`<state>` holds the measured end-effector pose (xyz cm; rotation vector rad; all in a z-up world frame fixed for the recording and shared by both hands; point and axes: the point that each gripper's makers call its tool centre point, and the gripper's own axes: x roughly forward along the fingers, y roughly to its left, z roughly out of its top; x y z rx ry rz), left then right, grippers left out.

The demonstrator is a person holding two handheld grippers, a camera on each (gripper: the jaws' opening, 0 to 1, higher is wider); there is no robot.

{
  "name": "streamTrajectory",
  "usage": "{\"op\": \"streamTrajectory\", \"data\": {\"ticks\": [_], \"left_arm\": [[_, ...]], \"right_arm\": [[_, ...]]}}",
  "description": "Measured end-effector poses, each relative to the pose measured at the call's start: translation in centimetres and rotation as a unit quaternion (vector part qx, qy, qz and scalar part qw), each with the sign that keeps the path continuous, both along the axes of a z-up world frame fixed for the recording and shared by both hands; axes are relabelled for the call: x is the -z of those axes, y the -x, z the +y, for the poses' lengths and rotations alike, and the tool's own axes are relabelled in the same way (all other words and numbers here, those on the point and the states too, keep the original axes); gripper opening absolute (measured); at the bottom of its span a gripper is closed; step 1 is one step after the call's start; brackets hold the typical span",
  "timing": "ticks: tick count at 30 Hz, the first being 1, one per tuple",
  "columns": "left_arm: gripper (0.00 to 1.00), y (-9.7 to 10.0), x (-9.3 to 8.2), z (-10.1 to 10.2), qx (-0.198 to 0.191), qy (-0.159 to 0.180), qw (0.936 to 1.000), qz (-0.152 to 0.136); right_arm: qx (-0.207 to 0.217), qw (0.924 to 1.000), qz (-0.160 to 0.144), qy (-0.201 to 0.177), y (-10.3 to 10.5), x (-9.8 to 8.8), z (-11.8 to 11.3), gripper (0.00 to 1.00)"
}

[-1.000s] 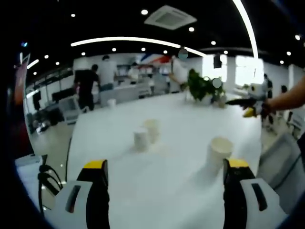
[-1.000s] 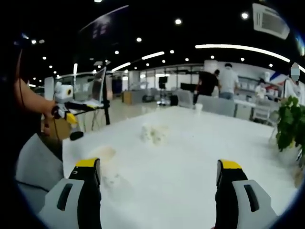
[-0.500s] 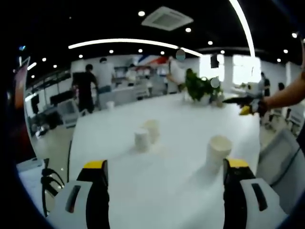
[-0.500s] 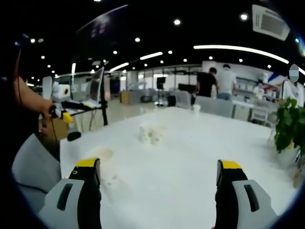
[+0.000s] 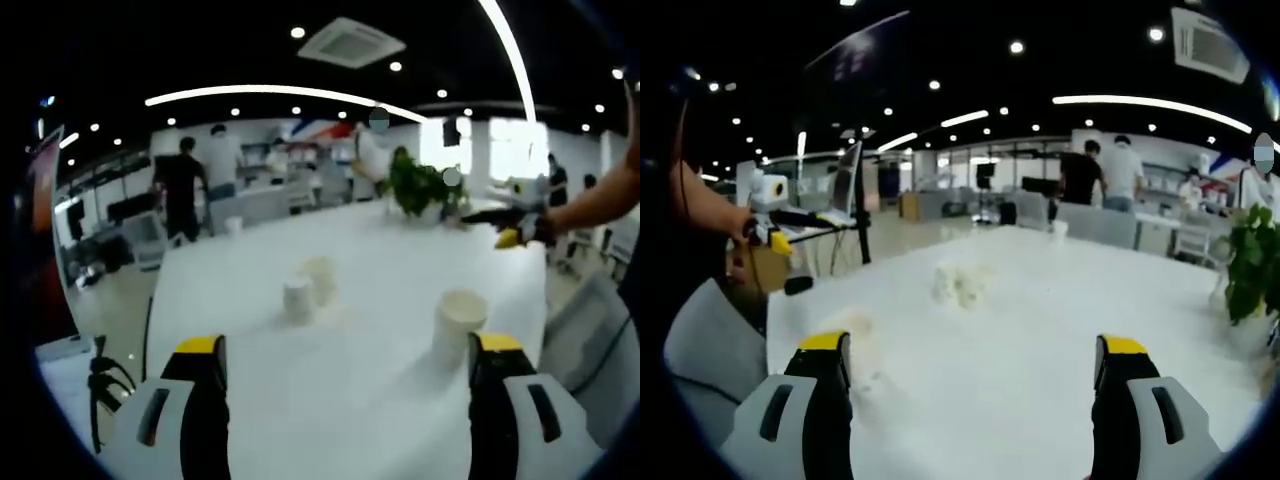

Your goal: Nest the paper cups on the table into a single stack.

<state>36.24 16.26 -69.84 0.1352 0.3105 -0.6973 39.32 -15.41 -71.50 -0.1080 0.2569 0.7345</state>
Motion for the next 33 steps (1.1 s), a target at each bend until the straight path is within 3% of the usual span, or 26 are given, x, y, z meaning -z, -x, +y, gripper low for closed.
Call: {"op": "streamTrajectory", "data": {"ticks": [33], "left_arm": [[0.98,-0.2,-1.0,-0.3,0.003,0.001,1.0,-0.007]], "right_arm": [[-0.04,0.9992,0.0,-0.01,-4.6,1.2,4.1,1.0]]}}
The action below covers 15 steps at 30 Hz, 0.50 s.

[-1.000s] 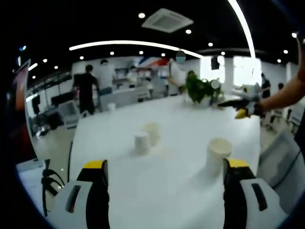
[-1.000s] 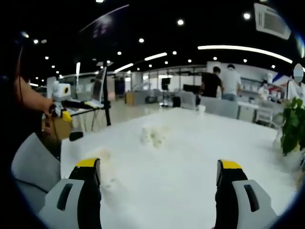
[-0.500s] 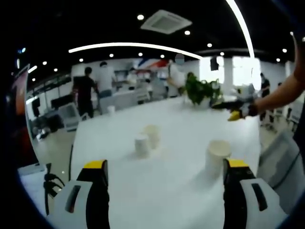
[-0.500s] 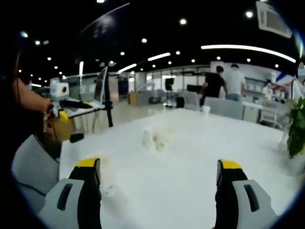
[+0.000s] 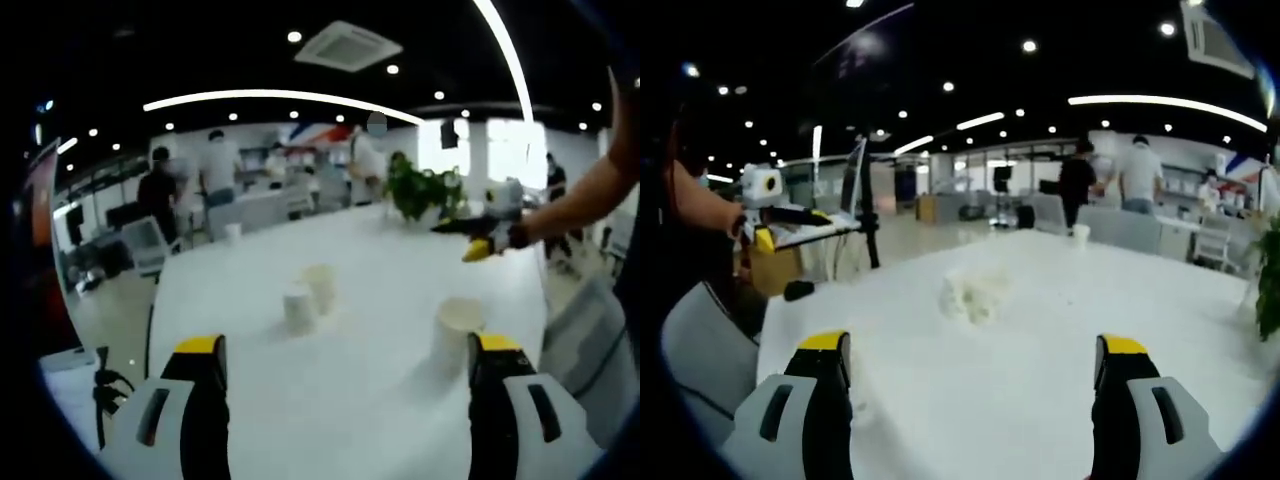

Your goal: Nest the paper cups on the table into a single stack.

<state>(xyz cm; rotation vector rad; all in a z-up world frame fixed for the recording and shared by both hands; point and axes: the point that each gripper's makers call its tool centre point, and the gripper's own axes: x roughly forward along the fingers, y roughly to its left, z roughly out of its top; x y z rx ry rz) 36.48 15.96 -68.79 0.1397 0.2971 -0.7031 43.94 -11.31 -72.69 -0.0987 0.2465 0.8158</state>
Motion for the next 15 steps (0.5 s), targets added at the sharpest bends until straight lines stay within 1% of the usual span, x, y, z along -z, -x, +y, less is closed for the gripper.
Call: {"op": "streamTrajectory", "data": {"ticks": [4,15], "left_arm": [[0.98,-0.2,0.2,-0.1,0.0,0.001,1.0,0.002],[0.98,-0.8,0.5,0.0,-0.005,0.002,1.0,0.008]], "right_arm": [[-0.005,1.0,0.002,0.0,-0.8,0.1,0.6,1.0],[-0.011,0.9999,0.01,-0.006,-3.3,1.3,1.6,1.0]]}}
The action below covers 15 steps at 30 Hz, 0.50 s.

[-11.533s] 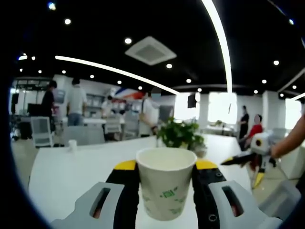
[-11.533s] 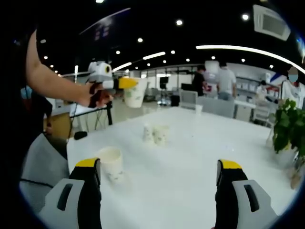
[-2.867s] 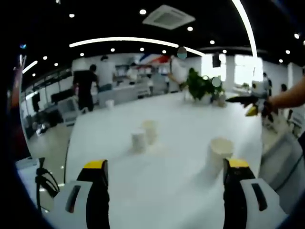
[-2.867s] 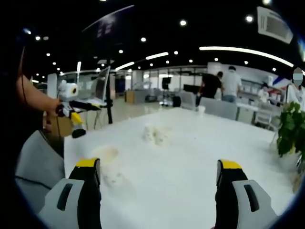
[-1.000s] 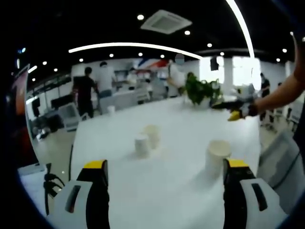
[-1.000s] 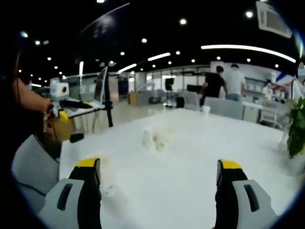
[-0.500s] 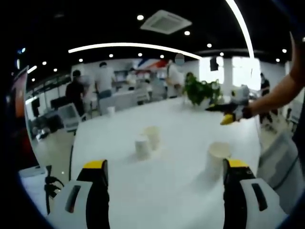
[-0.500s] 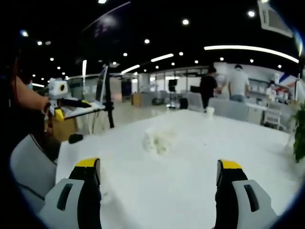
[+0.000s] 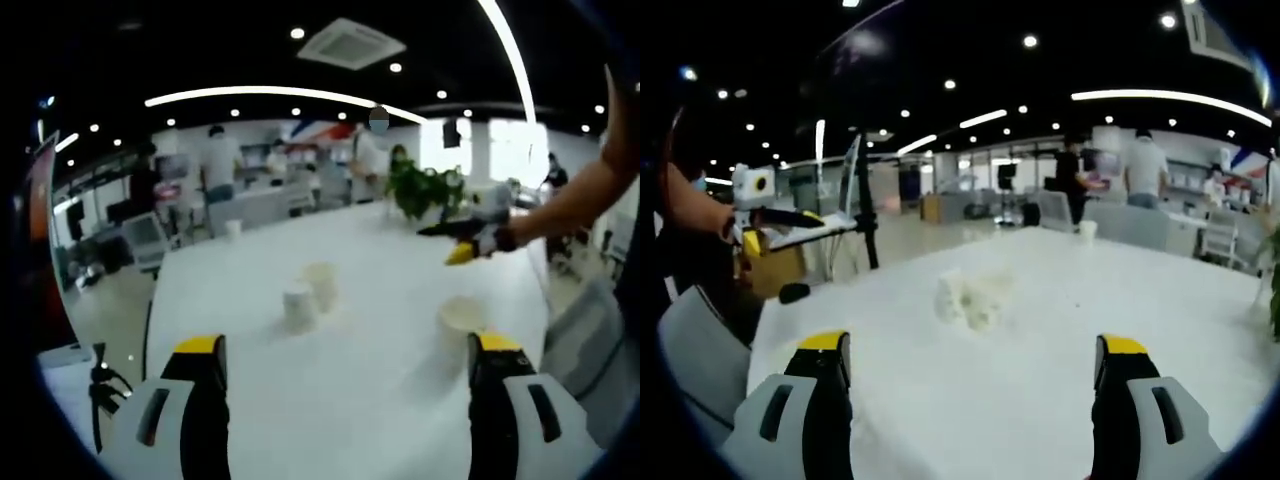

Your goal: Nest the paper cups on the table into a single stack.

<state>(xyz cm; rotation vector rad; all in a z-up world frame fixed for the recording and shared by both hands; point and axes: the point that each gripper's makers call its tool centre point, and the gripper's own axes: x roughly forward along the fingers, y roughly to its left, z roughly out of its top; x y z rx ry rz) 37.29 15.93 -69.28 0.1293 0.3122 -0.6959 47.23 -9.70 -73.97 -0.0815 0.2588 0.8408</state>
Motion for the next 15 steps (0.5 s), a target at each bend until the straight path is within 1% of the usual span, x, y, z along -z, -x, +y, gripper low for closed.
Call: {"op": "streamTrajectory", "data": {"ticks": [7,15], "left_arm": [[0.98,-0.3,0.3,0.3,-0.005,0.0,1.0,0.004],[0.98,-0.7,0.6,0.1,-0.006,0.001,1.0,0.008]], "right_arm": [[-0.007,1.0,0.001,-0.003,-1.3,0.4,1.0,1.0],[-0.016,0.9999,-0.002,-0.002,-2.9,0.7,2.2,1.0]]}}
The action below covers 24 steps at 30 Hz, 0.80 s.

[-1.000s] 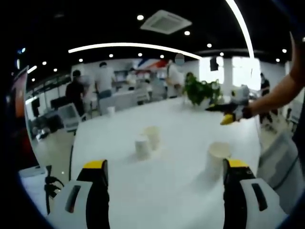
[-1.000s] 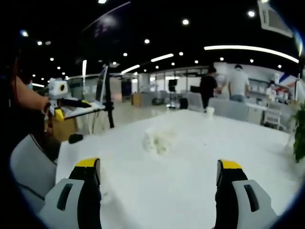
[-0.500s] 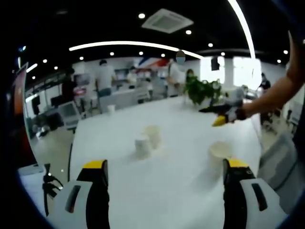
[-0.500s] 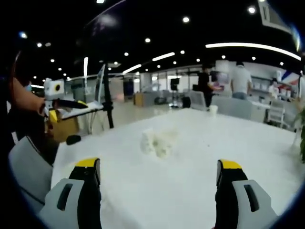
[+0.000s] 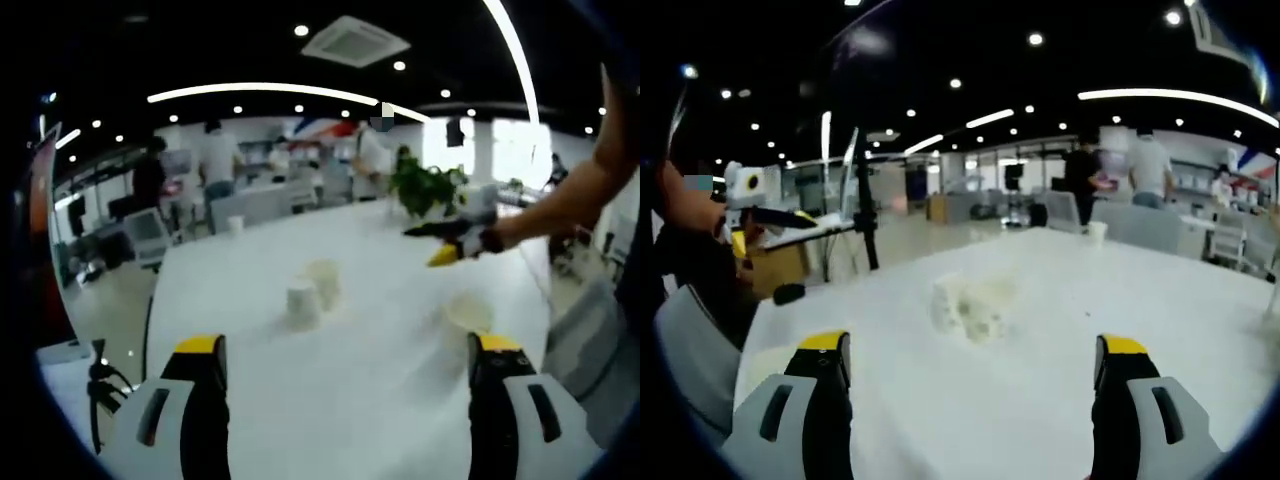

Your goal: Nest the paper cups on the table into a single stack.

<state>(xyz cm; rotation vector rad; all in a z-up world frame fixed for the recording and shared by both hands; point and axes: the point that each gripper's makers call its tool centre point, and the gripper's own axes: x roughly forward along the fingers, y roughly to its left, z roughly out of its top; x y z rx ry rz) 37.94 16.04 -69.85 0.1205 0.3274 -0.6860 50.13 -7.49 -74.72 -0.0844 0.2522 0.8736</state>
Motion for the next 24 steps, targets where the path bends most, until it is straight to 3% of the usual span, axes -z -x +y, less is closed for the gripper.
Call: {"op": "streamTrajectory", "data": {"ticks": [24], "left_arm": [[0.98,1.0,2.2,0.1,-0.002,0.002,0.9998,0.018]], "right_arm": [[-0.019,0.9997,0.01,0.008,-4.7,2.7,3.4,0.98]]}}
